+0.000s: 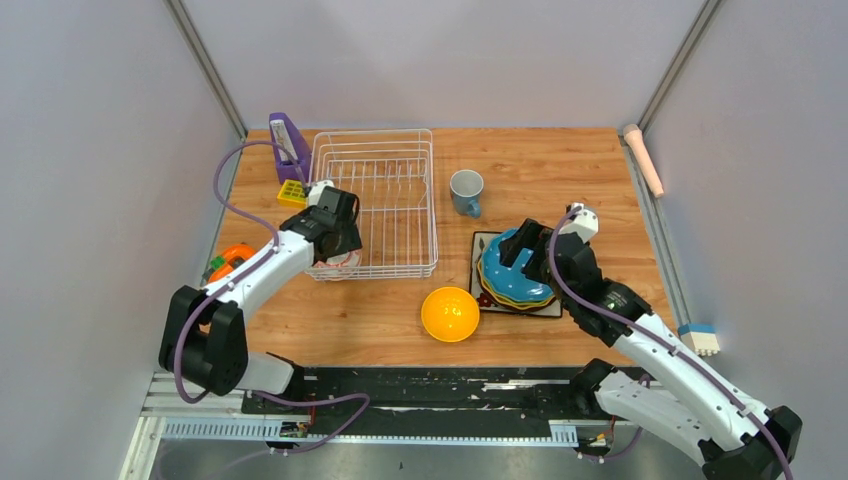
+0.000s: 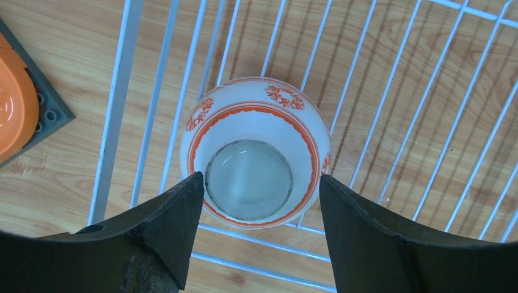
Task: Unload the mixed dishes from the dish rack
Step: Pick up the bowl from the dish rack.
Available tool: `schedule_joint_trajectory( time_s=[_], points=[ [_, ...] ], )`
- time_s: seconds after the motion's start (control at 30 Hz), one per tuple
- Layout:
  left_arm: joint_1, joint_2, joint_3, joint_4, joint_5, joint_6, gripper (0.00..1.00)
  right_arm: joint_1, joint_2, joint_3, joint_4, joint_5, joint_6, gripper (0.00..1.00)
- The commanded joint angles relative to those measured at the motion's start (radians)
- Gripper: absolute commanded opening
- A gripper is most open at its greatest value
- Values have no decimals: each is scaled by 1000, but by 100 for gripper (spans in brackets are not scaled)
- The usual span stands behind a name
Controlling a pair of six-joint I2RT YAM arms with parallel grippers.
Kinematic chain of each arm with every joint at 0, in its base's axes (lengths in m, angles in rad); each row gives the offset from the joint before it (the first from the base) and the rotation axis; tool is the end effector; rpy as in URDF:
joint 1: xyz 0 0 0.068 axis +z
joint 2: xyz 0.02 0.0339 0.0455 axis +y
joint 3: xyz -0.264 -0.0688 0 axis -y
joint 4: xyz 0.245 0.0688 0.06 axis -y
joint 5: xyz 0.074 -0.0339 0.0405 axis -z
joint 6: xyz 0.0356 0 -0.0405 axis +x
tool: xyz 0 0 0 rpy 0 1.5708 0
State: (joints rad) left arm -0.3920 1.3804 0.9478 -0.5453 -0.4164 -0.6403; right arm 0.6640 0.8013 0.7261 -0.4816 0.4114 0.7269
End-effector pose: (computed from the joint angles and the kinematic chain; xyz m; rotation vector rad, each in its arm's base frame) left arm 0.2616 -0.0926 0.2361 -0.4562 2.3902 0.0801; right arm 0.1471 0.0970 0.2882 0.3076 2.0798 0.4087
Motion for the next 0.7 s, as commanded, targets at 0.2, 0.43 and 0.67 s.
schedule_joint_trajectory(
  time_s=[0.2,0.43,0.67],
  points=[
    [4,47,54,-27,-15,-9,74,-6,-68,-9,-13,62,-30,100],
    [4,41,51,-42,-4,-12,66,-9,-66,-17,-20,77,-30,100],
    [4,33,51,-42,3,-12,53,-11,-53,-19,-22,80,-32,100]
  ],
)
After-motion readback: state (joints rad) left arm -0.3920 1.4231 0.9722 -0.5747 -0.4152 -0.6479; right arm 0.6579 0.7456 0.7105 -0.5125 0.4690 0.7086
